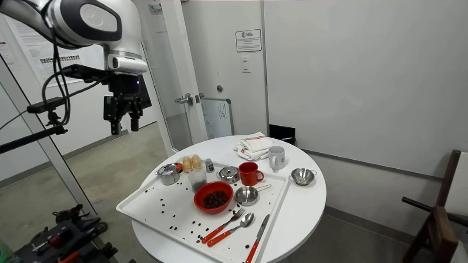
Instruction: Move some of the objects from the measuring cup slightly into the red bowl
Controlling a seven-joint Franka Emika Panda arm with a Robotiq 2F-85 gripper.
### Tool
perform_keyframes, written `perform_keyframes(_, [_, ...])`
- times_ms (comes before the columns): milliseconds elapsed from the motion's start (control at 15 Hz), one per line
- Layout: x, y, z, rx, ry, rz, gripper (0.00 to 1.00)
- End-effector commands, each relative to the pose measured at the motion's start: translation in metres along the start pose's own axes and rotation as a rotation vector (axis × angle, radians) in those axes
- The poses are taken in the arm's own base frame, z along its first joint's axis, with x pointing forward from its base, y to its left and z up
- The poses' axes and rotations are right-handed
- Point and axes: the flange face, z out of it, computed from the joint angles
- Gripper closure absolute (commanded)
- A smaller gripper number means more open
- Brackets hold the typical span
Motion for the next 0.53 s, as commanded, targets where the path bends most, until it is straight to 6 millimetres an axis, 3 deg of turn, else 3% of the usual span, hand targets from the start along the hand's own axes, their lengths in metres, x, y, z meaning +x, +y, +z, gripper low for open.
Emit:
perform_keyframes(0, [0.017,-0.032,-0.001,0.064,-0.022,0.144,0.0])
perform_keyframes(200, [0.017,-0.058,0.007,0.082,-0.04,0.216,0.0])
perform_keyframes(467, [-0.009,-0.096,0.018,0.076,-0.013,0.23,0.0])
